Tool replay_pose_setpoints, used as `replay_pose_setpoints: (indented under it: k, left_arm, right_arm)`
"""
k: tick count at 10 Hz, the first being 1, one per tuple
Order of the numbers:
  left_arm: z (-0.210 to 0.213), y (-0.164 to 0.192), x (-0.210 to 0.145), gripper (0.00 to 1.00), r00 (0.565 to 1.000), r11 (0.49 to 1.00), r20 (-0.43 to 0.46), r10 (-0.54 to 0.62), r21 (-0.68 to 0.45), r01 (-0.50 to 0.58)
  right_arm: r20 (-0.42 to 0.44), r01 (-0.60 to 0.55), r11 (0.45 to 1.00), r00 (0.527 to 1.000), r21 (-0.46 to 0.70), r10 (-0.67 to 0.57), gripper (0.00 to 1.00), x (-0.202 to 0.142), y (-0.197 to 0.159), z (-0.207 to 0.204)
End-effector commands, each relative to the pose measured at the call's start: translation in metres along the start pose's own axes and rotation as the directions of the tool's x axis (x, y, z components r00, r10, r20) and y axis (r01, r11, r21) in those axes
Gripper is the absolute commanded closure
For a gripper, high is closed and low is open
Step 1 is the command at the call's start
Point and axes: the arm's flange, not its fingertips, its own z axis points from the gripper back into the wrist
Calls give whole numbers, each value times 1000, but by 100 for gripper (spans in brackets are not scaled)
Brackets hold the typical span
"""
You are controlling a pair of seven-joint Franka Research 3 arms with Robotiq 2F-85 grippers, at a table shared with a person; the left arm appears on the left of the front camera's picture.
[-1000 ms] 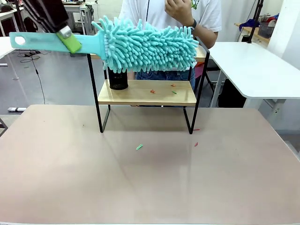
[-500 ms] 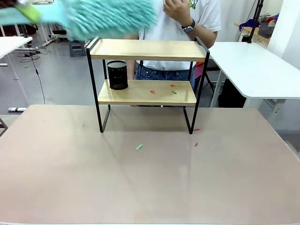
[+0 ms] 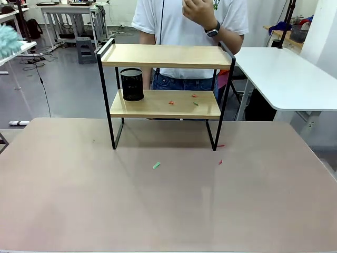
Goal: Clean the shelf.
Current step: Clean the specific tier of the Shelf with the Duster once objects are removed, then clean the remaining tier of the Shelf with the Duster once objects are removed.
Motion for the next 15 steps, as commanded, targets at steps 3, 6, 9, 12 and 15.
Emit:
replay_pose_setpoints:
  k: [3,6,9,12,15]
  left_arm:
    - [-38,17,3,88,999,999,13,33,25,-33]
    - [-38,17,3,88,999,999,13,33,25,-33]
    - [-38,17,3,88,999,999,13,33,25,-33]
    - [-38,17,3,88,999,999,13,33,25,-33]
    - [-38,17,3,88,999,999,13,33,25,-33]
  right_arm:
    - [20,-27,1000,999,13,27,0,3,2,0]
    - [20,-27,1000,999,13,27,0,3,2,0]
    - [20,-27,1000,999,13,27,0,3,2,0]
    - [20,-27,1000,999,13,27,0,3,2,0]
    - [20,-27,1000,999,13,27,0,3,2,0]
